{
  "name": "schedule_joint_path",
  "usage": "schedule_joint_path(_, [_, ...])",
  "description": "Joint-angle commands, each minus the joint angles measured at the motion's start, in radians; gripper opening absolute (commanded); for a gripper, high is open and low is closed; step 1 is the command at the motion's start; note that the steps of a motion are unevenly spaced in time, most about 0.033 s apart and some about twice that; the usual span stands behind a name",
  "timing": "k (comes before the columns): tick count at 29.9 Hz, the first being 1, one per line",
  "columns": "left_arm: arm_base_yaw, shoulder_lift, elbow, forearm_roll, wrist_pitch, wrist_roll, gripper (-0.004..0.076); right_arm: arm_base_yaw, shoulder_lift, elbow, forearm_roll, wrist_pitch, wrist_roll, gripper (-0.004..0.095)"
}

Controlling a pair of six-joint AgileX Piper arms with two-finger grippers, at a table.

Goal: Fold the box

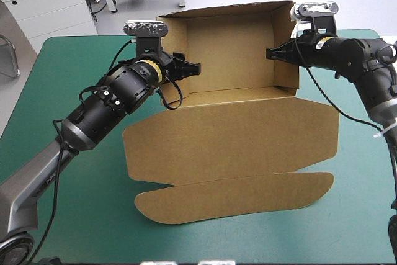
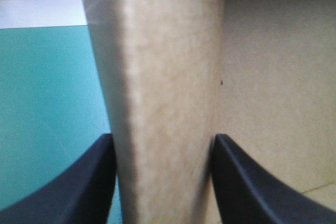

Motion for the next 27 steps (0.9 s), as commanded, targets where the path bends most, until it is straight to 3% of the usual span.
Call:
schedule_joint_path(1, [-0.011,-0.025,-0.036,0.013,-0.080,-0.013,0.0109,0.004,-0.036,-0.031,0.077,-0.023,-0.001,-0.0013])
schedule_joint_path(3, [-0.011,-0.021,-0.036,0.008,-0.078,-0.013,0.0004,0.004,-0.036,-0.031,0.077,-0.014,-0.018,-0.0013])
schedule_joint_path(4, [-0.011,-0.021,-0.036,0.006,-0.078,-0.011,-0.0006,0.004,-0.036,-0.031,0.075,-0.012,-0.020,-0.0013])
schedule_joint_path(15, [-0.008,-0.013,-0.036,-0.019,-0.063,0.029,-0.0006,0.004,-0.014,-0.031,0.043,0.029,-0.024,-0.0014])
schedule_joint_path(22, [-0.008,-0.013,-0.036,-0.017,-0.063,0.053,-0.0002,0.004,-0.013,-0.031,0.033,0.000,-0.028,-0.0014])
schedule_joint_path(24, [-0.008,-0.015,-0.036,-0.038,-0.063,0.078,0.0050,0.004,-0.013,-0.031,0.017,-0.002,-0.026,-0.0014])
schedule_joint_path(27, [-0.008,-0.020,-0.036,-0.072,-0.063,0.098,0.0253,0.004,-0.013,-0.031,-0.002,0.002,-0.023,-0.0014])
